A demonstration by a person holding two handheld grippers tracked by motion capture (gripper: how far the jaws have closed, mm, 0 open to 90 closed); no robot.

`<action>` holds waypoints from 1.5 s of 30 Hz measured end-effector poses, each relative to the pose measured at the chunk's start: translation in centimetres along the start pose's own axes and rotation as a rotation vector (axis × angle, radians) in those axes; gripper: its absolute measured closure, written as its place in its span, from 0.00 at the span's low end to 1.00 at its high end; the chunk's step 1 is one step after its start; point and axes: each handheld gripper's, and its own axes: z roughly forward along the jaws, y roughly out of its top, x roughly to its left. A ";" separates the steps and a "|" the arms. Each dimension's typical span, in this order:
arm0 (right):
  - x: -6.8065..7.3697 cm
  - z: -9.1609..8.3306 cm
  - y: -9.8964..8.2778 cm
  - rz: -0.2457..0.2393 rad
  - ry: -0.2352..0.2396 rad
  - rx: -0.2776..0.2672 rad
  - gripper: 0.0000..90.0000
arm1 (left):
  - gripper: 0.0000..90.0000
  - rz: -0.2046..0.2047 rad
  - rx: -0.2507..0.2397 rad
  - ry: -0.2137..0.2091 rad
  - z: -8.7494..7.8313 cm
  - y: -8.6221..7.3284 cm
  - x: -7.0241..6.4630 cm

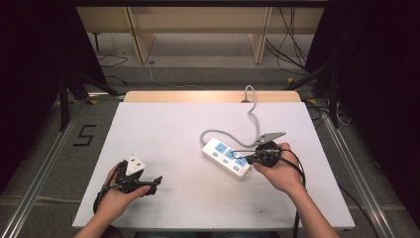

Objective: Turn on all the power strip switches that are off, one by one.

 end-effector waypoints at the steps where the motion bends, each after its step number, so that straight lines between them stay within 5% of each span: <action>1: 0.0 0.1 0.2 -0.001 0.000 0.007 1.00 | 0.18 -0.002 0.000 0.000 0.0 0.0 0.0; 45: 0.9 3.1 4.6 -0.050 0.030 0.061 1.00 | 0.18 -0.003 -0.003 0.000 0.0 0.1 0.0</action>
